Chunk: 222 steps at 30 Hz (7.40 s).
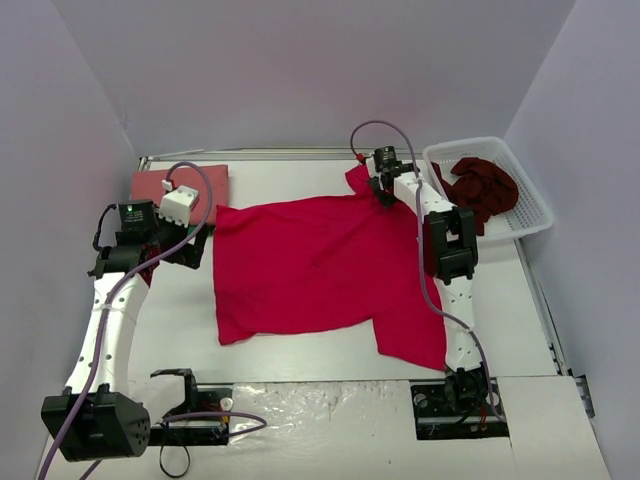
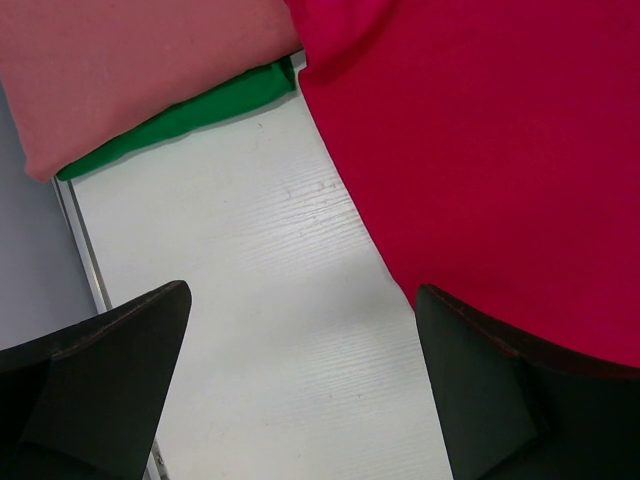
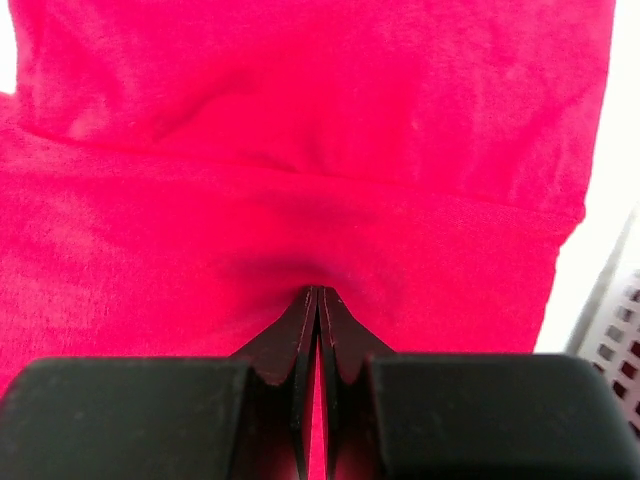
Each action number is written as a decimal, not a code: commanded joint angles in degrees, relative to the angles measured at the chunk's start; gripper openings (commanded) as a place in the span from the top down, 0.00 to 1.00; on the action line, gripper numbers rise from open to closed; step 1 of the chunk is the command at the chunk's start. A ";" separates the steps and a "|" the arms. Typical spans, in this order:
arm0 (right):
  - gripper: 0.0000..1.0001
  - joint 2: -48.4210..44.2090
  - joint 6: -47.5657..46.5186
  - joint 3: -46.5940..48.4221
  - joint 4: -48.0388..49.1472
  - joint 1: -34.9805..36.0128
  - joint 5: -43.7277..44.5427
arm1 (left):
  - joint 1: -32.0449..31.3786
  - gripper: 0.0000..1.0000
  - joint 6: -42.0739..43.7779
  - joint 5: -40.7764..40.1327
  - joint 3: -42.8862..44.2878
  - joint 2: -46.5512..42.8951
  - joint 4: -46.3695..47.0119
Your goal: Fold and stack the t-shirts
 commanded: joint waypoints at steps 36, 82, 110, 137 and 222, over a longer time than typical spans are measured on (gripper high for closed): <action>0.79 -15.77 0.81 4.30 -6.97 -5.06 -2.44 | -3.31 0.08 -6.81 19.57 12.36 17.48 5.47; 1.00 -42.25 -3.49 -37.02 -10.84 -6.02 -11.59 | -13.68 0.97 -20.53 9.64 48.31 71.01 -6.04; 1.00 -38.29 -3.85 -35.43 -11.46 -5.85 -10.00 | -11.04 0.98 -19.22 8.24 47.19 64.72 -2.11; 0.55 -64.05 -5.78 -49.14 -8.47 -13.85 -26.00 | -14.03 0.23 20.15 8.75 -3.97 -5.43 -18.60; 1.00 -25.83 -14.66 -37.47 -20.86 -9.63 -14.84 | -17.72 0.98 15.94 -15.68 -17.34 15.21 16.81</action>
